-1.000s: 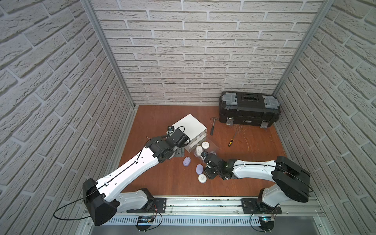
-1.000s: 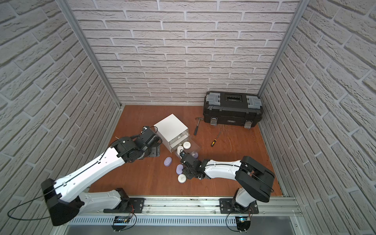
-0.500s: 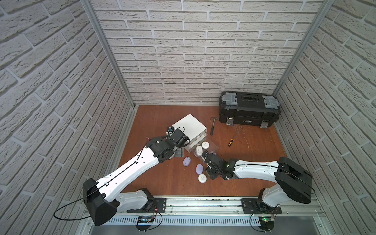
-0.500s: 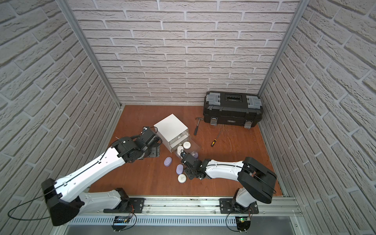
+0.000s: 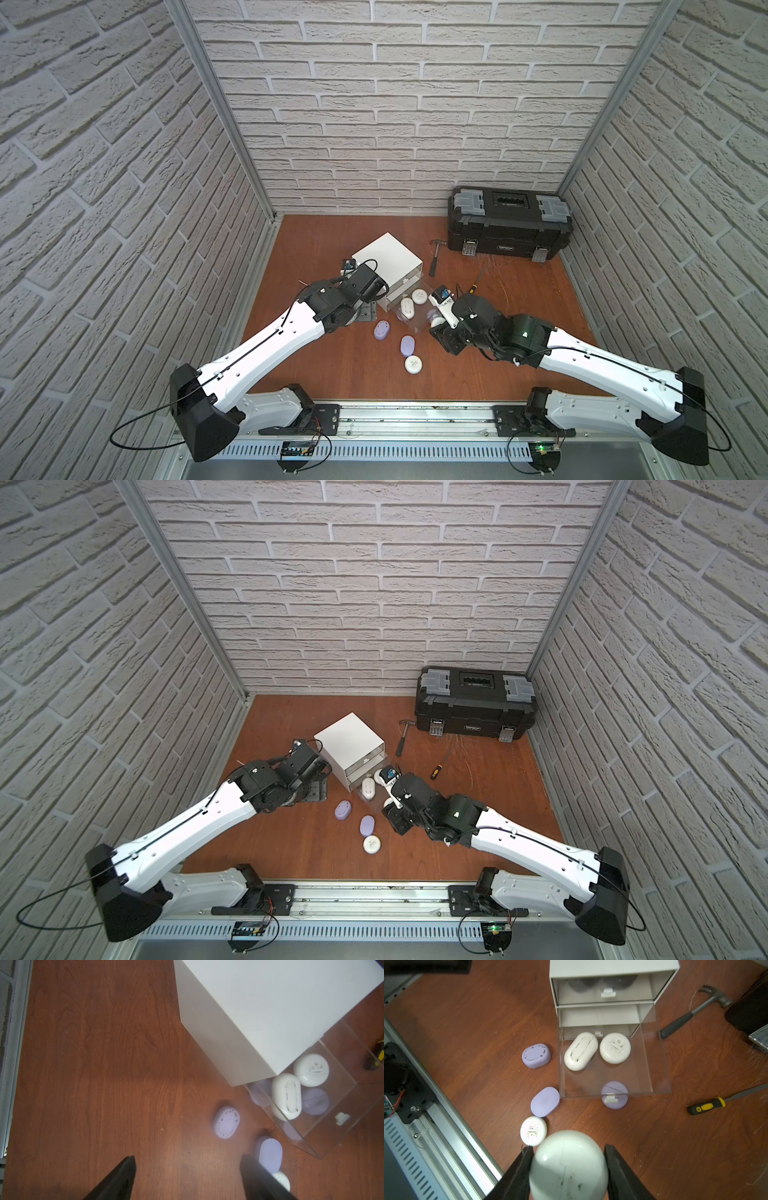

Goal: Put the bluetooth earphones in the drawer according to color
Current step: Place the bluetooth earphone in the drawer.

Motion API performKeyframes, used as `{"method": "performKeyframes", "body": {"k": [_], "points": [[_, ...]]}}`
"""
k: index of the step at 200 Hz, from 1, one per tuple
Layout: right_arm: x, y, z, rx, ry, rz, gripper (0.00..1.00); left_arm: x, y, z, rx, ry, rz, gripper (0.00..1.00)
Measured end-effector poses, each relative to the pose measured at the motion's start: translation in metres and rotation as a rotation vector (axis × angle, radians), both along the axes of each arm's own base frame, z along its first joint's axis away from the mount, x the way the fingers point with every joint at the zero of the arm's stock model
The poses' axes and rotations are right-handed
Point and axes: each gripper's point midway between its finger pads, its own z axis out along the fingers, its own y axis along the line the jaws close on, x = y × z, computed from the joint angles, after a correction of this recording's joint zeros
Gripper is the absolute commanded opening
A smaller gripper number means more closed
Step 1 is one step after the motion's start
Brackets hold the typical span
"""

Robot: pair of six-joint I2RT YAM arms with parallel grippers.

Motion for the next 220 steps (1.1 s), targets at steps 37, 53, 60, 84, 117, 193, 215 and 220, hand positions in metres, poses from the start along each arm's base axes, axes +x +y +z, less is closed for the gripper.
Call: {"method": "performKeyframes", "body": {"k": [37, 53, 60, 84, 117, 193, 215, 220], "points": [[0.034, 0.004, 0.010, -0.003, -0.005, -0.059, 0.45, 0.000, -0.001, 0.000, -0.005, 0.002, -0.001, 0.83], [0.050, 0.004, 0.002, -0.021, 0.012, -0.086, 0.45, -0.001, 0.000, 0.000, -0.005, 0.001, -0.001, 0.83], [0.057, 0.004, -0.002, -0.029, 0.023, -0.098, 0.45, -0.001, 0.000, 0.001, -0.007, 0.000, -0.001, 0.83], [0.076, 0.000, -0.021, -0.054, 0.066, -0.131, 0.45, -0.004, 0.003, 0.006, -0.017, -0.012, 0.001, 0.83], [0.093, 0.000, -0.044, -0.076, 0.123, -0.147, 0.45, -0.007, 0.006, 0.007, -0.022, -0.015, 0.002, 0.83], [0.096, 0.014, -0.076, -0.095, 0.209, -0.102, 0.45, -0.008, 0.008, 0.003, -0.011, -0.004, 0.003, 0.83], [0.097, 0.019, -0.080, -0.093, 0.226, -0.088, 0.45, -0.008, 0.009, 0.002, -0.011, -0.004, 0.006, 0.83], [0.098, 0.020, -0.080, -0.094, 0.229, -0.087, 0.45, -0.008, 0.009, 0.002, -0.010, -0.003, 0.007, 0.84]]}}
